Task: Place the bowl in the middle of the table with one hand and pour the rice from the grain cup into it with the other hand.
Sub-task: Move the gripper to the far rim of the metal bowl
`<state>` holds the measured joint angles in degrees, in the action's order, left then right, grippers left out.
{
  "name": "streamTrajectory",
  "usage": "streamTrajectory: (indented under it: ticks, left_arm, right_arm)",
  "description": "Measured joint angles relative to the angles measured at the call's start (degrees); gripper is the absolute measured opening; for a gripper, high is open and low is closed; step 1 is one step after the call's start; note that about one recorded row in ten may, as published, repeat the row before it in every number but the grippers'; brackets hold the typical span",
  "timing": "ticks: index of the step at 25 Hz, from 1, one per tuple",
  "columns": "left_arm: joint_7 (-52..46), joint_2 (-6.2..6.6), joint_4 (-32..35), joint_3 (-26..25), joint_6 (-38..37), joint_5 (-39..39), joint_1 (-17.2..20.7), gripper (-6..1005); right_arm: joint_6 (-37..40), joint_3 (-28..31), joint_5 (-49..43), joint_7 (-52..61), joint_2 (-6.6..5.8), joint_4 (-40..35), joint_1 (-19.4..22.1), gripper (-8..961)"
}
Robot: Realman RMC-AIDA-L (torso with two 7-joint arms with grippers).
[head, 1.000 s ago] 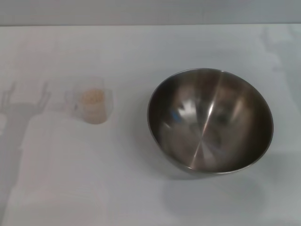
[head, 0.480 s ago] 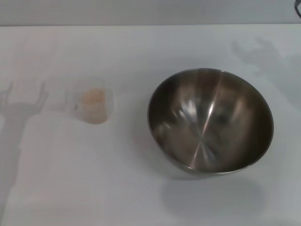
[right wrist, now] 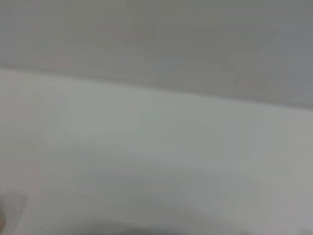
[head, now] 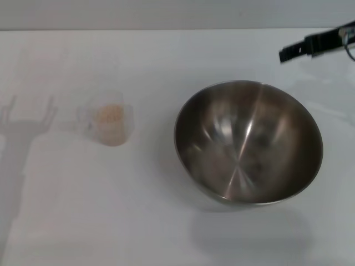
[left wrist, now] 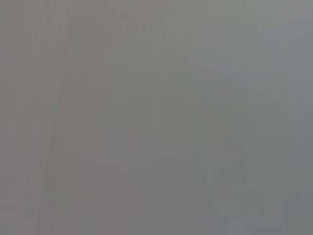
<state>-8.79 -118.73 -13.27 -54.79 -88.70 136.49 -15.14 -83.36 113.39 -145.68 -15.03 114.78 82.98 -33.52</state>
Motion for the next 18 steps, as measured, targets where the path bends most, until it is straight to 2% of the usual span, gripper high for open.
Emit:
streamTrajectory:
  ticks: [5,18]
  left_arm:
    - [0.0,0.06,0.0,-0.85,0.03,0.0,-0.05,845]
    - [0.0,0.08,0.0,-1.64,0.01,-0.09,-0.39,845]
  right_arm:
    - [-2.68,0.88,-0.37,-3.63,-0.61,-6.27,-3.03,730]
    - [-4.17,0.81,-0.16,-7.83,-0.81,-15.06,-6.52,704]
